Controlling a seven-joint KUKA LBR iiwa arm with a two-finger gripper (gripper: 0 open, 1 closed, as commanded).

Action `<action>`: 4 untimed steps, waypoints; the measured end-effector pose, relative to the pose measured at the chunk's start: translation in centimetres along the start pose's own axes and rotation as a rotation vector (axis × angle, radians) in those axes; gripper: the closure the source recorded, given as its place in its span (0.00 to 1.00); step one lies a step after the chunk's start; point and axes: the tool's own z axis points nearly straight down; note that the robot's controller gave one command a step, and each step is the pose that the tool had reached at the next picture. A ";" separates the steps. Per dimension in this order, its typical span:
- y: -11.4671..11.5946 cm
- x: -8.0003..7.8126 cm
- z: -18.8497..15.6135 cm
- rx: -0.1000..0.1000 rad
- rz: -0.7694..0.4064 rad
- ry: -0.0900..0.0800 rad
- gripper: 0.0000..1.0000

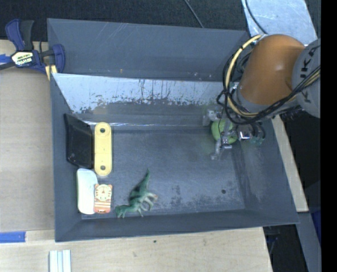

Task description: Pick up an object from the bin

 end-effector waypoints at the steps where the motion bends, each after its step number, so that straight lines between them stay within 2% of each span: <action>1: 0.0 0.0 0.0 0.000 0.000 0.000 0.00; 2: -6.2 -1.5 2.6 0.000 -0.190 -0.008 0.00; 3: -6.9 -1.0 2.6 0.000 0.074 -0.004 0.00; 4: -6.2 -1.9 0.0 0.002 -0.144 -0.011 0.00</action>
Offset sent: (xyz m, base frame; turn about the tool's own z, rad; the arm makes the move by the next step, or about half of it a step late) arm 0.0133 -0.0617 -0.0270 -0.1939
